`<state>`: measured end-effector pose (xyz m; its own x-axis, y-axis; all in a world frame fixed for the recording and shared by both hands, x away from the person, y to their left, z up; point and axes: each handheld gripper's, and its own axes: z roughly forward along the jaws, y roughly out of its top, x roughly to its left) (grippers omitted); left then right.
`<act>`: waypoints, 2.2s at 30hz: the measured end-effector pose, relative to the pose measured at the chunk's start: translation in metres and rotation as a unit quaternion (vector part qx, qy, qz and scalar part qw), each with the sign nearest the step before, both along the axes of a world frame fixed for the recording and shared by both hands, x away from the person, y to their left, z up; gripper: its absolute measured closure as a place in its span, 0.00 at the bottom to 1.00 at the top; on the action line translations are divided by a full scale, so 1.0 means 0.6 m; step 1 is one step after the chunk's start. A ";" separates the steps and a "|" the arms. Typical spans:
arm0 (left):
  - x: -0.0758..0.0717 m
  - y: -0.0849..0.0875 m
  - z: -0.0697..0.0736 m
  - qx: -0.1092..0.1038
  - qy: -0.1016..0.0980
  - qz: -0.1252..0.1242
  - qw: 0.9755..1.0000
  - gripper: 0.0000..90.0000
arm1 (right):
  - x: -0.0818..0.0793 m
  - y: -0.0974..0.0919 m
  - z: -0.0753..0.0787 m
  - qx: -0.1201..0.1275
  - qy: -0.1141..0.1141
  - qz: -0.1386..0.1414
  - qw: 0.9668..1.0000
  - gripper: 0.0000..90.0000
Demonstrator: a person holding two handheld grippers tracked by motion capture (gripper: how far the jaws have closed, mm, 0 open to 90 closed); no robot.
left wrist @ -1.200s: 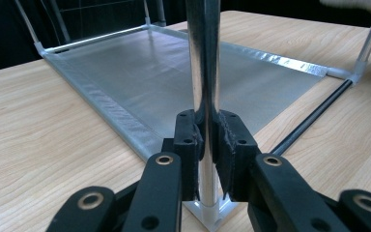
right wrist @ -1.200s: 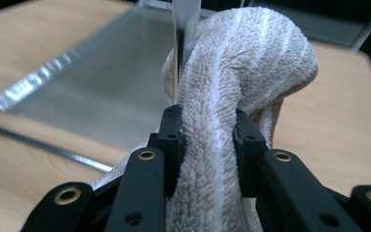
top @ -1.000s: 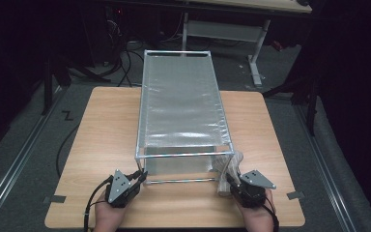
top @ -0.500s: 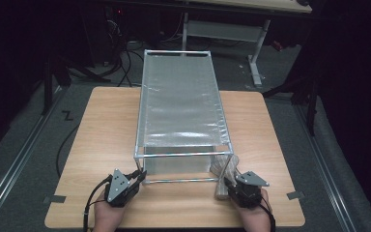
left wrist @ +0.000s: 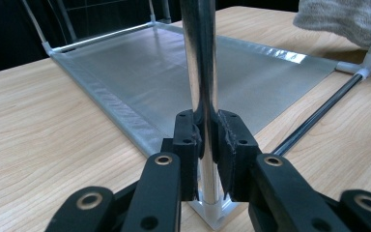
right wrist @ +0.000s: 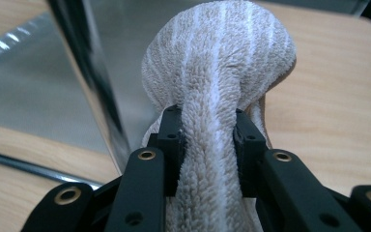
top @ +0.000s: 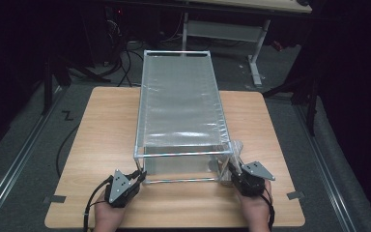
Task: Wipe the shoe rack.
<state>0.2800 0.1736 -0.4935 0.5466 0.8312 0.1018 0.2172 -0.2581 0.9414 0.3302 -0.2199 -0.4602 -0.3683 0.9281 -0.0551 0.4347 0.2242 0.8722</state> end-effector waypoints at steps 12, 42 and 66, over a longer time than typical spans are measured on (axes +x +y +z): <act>-0.026 0.005 0.004 0.005 -0.009 0.002 1.000 0.79 | -0.007 0.007 0.006 0.000 -0.019 0.013 1.000 0.80; 0.034 -0.007 0.007 -0.033 0.023 0.008 0.999 0.89 | -0.056 -0.002 -0.008 -0.001 -0.002 0.019 1.000 0.81; 0.143 0.053 0.010 -0.013 0.024 0.123 0.992 0.88 | -0.080 0.120 -0.009 0.003 -0.004 0.139 0.990 0.80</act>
<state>0.3660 0.2054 -0.4876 0.3306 0.9421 0.0565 0.3155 -0.1668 0.9342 0.2822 -0.1477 -0.4656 -0.6084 0.7918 -0.0534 0.3500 0.3282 0.8774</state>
